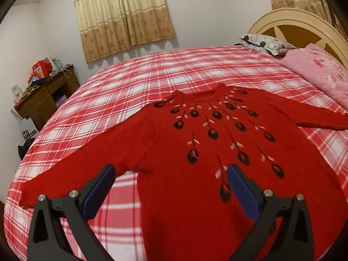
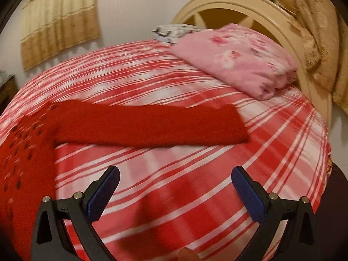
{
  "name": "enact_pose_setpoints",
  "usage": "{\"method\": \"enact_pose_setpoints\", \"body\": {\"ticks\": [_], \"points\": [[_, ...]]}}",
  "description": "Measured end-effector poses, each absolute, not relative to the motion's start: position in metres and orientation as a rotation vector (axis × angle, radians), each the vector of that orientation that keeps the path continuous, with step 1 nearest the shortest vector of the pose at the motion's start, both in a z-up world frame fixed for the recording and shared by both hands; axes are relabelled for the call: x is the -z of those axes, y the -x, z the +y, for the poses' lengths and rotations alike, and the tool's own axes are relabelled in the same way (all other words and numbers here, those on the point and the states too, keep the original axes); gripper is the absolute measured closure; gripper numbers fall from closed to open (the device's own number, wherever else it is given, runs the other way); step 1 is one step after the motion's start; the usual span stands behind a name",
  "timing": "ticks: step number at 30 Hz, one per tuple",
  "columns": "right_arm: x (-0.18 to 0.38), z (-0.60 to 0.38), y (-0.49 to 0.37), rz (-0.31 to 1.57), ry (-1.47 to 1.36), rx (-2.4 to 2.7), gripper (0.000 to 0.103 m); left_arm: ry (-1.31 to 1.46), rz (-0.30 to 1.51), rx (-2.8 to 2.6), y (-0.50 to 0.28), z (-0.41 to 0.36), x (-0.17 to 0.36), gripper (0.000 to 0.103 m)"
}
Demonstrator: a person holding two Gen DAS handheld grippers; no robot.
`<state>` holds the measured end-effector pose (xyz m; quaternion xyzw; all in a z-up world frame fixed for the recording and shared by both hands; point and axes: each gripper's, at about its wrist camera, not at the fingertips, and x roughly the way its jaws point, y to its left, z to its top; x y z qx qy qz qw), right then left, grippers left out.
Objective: Fold small clothes
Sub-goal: 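Grasp the cuff of the sleeve nearest the right tool with the right tool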
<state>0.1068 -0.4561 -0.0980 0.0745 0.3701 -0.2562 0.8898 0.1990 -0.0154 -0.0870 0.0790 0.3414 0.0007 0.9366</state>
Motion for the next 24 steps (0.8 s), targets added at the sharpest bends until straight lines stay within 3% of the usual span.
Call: {"method": "enact_pose_setpoints", "body": {"ticks": [9, 13, 17, 19, 22, 23, 24], "points": [[0.090, -0.549, -0.131, 0.756, -0.238, 0.668, 0.002, -0.166, 0.722, -0.088, -0.242, -0.004, 0.102, 0.000], [0.097, -0.569, -0.147, 0.793, -0.255, 0.689, 0.014, -0.164, 0.732, -0.119, -0.254, 0.004, 0.109, 0.000], [0.110, -0.583, -0.162, 0.855, -0.282, 0.693, 0.019, -0.167, 0.746, -0.154, -0.262, 0.015, 0.116, 0.000], [0.118, -0.589, -0.167, 0.883, -0.319, 0.690, 0.033, -0.160, 0.756, -0.171, -0.267, 0.020, 0.119, 0.000], [0.124, -0.588, -0.173, 0.914, -0.315, 0.684, 0.040, -0.145, 0.762, -0.185, -0.269, 0.029, 0.120, 0.000], [0.124, -0.587, -0.174, 0.914, -0.313, 0.678, 0.046, -0.145, 0.762, -0.189, -0.269, 0.031, 0.121, 0.000], [0.124, -0.585, -0.175, 0.918, -0.311, 0.667, 0.059, -0.147, 0.762, -0.194, -0.270, 0.033, 0.121, 0.000]]}}
